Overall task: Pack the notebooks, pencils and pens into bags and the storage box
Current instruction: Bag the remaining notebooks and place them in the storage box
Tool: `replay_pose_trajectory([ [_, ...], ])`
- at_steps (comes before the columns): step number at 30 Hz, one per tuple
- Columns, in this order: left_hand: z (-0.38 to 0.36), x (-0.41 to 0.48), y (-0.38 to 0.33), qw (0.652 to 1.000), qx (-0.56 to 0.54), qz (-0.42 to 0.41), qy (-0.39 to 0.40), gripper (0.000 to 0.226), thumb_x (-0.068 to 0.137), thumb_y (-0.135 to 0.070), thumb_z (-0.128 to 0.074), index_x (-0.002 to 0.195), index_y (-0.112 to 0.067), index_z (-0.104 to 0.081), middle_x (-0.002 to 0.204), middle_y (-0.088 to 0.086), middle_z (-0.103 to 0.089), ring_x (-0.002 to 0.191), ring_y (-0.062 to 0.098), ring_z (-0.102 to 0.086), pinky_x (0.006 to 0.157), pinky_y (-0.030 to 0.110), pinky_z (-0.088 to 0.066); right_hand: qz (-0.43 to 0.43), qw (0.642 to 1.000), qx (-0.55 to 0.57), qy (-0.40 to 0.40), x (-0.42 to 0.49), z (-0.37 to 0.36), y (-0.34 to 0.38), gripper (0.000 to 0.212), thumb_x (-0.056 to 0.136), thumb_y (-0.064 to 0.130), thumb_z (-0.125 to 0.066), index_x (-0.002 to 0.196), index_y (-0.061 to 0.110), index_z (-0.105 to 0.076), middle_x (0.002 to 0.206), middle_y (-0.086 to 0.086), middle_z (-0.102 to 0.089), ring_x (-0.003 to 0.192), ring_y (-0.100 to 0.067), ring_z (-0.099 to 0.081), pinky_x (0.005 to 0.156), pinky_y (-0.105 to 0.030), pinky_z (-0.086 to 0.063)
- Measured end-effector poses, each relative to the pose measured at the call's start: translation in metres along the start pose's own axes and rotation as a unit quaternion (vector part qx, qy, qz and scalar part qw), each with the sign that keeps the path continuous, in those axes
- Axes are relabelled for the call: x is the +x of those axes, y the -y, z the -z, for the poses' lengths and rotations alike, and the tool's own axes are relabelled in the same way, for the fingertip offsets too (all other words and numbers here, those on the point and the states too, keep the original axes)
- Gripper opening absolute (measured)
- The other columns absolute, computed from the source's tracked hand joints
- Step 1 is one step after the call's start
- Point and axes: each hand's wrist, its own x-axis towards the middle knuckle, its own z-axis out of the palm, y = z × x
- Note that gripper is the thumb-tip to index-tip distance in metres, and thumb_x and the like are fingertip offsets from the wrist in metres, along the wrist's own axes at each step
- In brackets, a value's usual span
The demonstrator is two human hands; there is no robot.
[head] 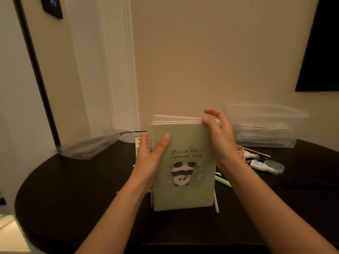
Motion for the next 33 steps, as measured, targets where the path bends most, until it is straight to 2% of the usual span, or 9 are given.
replay_pose_trajectory([
  [5, 0.002, 0.002, -0.001, 1.0, 0.008, 0.021, 0.011, 0.067, 0.07, -0.043, -0.066, 0.129, -0.022, -0.041, 0.119, 0.005, -0.063, 0.097, 0.015, -0.068, 0.075, 0.031, -0.057, -0.008, 0.999, 0.024, 0.033, -0.003, 0.004, -0.002, 0.013, 0.089, 0.031, -0.059, 0.099, 0.024, -0.058, 0.09, 0.006, -0.059, 0.072, -0.001, -0.056, 0.053, -0.012, -0.045],
  [8, 0.005, 0.002, -0.003, 0.999, 0.017, 0.028, 0.026, 0.065, 0.075, -0.04, -0.073, 0.13, -0.019, -0.045, 0.117, 0.006, -0.064, 0.095, 0.015, -0.068, 0.066, 0.022, -0.055, -0.019, 0.993, 0.046, 0.106, -0.009, 0.013, -0.004, 0.036, 0.073, 0.046, -0.058, 0.1, 0.022, -0.058, 0.09, 0.007, -0.064, 0.07, 0.004, -0.064, 0.056, -0.012, -0.048],
  [11, 0.006, 0.0, 0.002, 0.999, 0.012, 0.041, 0.013, 0.063, 0.075, -0.041, -0.071, 0.13, -0.019, -0.047, 0.115, 0.007, -0.065, 0.094, 0.016, -0.068, 0.065, 0.023, -0.055, -0.022, 0.989, 0.046, 0.136, -0.015, 0.016, -0.011, 0.037, 0.069, 0.04, -0.062, 0.104, 0.029, -0.055, 0.097, 0.01, -0.066, 0.08, 0.003, -0.067, 0.06, -0.015, -0.052],
  [14, 0.004, -0.009, 0.0, 0.996, 0.044, 0.065, 0.033, 0.059, 0.076, -0.043, -0.06, 0.129, -0.02, -0.049, 0.112, 0.003, -0.067, 0.092, 0.012, -0.068, 0.063, 0.019, -0.054, 0.003, 0.994, 0.042, 0.103, -0.018, 0.011, -0.016, 0.023, 0.08, 0.026, -0.065, 0.1, 0.03, -0.054, 0.091, 0.01, -0.067, 0.078, 0.001, -0.068, 0.058, -0.015, -0.052],
  [17, 0.006, -0.009, -0.015, 0.993, 0.074, 0.077, 0.05, 0.059, 0.076, -0.068, -0.052, 0.122, -0.031, -0.056, 0.112, -0.005, -0.068, 0.103, 0.013, -0.064, 0.082, 0.03, -0.051, 0.016, 0.995, 0.051, 0.086, -0.019, 0.008, -0.017, 0.019, 0.084, 0.021, -0.063, 0.098, 0.03, -0.054, 0.09, 0.01, -0.067, 0.076, 0.002, -0.068, 0.058, -0.015, -0.052],
  [20, 0.003, 0.001, -0.035, 0.993, 0.102, 0.051, -0.017, 0.058, 0.073, -0.076, -0.038, 0.113, -0.037, -0.056, 0.124, -0.007, -0.06, 0.119, 0.015, -0.051, 0.103, 0.041, -0.035, 0.018, 0.995, 0.058, 0.084, -0.019, 0.009, -0.018, 0.019, 0.085, 0.019, -0.063, 0.099, 0.029, -0.054, 0.09, 0.01, -0.066, 0.075, 0.003, -0.068, 0.057, -0.014, -0.052],
  [23, -0.009, 0.012, -0.05, 0.989, 0.109, 0.069, -0.075, 0.053, 0.085, -0.062, -0.045, 0.117, -0.021, -0.055, 0.114, 0.002, -0.062, 0.105, 0.017, -0.057, 0.078, 0.031, -0.044, 0.016, 0.994, 0.063, 0.088, -0.018, 0.01, -0.018, 0.02, 0.084, 0.019, -0.064, 0.099, 0.028, -0.055, 0.088, 0.01, -0.067, 0.075, 0.002, -0.068, 0.057, -0.015, -0.052],
  [26, -0.021, 0.017, -0.059, 0.982, 0.068, 0.132, -0.116, 0.049, 0.087, -0.057, -0.049, 0.118, -0.019, -0.052, 0.104, 0.005, -0.063, 0.085, 0.015, -0.06, 0.056, 0.025, -0.041, 0.007, 0.993, 0.064, 0.095, -0.018, 0.014, -0.017, 0.023, 0.08, 0.021, -0.066, 0.101, 0.025, -0.057, 0.092, 0.007, -0.069, 0.078, -0.003, -0.069, 0.059, -0.017, -0.053],
  [33, -0.028, 0.027, -0.062, 0.975, 0.1, 0.145, -0.134, 0.02, 0.093, -0.03, -0.049, 0.098, -0.012, -0.056, 0.088, 0.007, -0.058, 0.07, 0.016, -0.052, 0.057, 0.025, -0.041, -0.026, 0.992, 0.087, 0.09, -0.014, 0.013, -0.013, 0.015, 0.087, 0.019, -0.063, 0.101, 0.023, -0.061, 0.089, 0.007, -0.07, 0.072, 0.0, -0.068, 0.057, -0.015, -0.051],
])
